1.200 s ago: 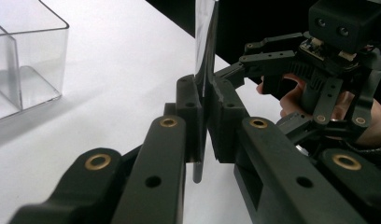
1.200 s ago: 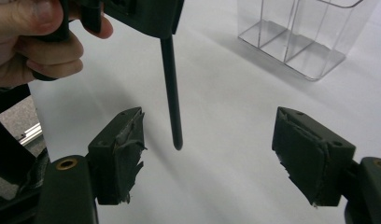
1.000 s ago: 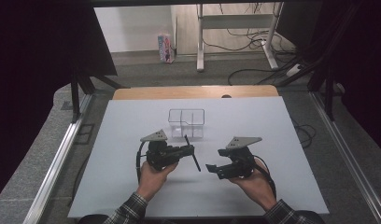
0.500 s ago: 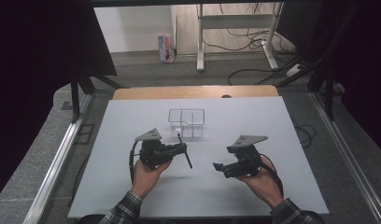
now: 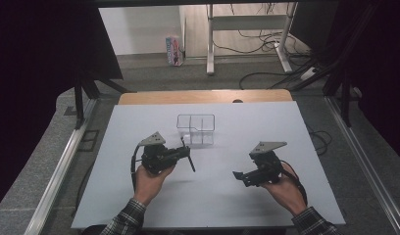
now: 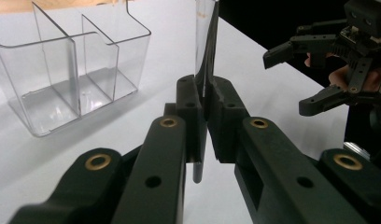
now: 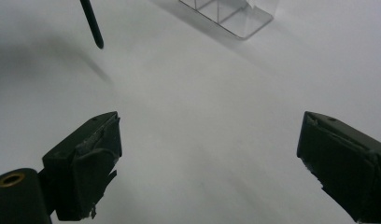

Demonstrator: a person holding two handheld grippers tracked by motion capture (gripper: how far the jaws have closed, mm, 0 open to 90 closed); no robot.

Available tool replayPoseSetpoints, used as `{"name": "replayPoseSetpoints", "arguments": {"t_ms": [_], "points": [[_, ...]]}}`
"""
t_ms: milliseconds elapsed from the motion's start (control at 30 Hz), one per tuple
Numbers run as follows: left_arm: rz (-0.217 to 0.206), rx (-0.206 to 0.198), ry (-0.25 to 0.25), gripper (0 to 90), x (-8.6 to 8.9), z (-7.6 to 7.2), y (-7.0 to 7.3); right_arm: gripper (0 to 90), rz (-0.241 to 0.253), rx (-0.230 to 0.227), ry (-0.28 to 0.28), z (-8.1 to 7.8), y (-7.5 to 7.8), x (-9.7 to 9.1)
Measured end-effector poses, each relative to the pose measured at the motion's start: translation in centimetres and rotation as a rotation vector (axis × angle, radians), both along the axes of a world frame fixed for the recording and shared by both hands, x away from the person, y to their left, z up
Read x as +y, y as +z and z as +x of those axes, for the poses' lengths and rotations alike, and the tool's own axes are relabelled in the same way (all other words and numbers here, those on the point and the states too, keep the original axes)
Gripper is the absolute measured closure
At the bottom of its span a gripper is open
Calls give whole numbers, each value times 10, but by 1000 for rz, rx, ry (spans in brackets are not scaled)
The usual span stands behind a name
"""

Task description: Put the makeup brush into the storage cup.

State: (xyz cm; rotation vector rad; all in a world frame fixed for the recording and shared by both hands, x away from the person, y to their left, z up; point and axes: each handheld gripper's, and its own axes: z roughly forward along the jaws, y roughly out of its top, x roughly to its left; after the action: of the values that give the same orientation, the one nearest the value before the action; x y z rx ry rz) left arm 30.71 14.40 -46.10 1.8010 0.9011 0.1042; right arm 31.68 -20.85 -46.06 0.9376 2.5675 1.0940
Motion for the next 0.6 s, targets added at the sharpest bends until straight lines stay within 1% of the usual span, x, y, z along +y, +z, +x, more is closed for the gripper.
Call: {"name": "replayPoseSetpoints", "arguments": {"t_ms": [33, 233, 500, 600], "points": [[0, 0, 0, 836, 0, 0, 0, 55, 0, 0, 0, 0, 0, 0], [12, -11, 6, 835, 0, 2, 2, 26, -38, 8, -14, 2, -5, -13], [28, -32, 14, 835, 1, 6, 6, 0, -18, 8, -23, 1, -4, -22], [47, -43, 19, 835, 1, 7, 7, 0, -13, 21, -35, 0, -5, -27]]}}
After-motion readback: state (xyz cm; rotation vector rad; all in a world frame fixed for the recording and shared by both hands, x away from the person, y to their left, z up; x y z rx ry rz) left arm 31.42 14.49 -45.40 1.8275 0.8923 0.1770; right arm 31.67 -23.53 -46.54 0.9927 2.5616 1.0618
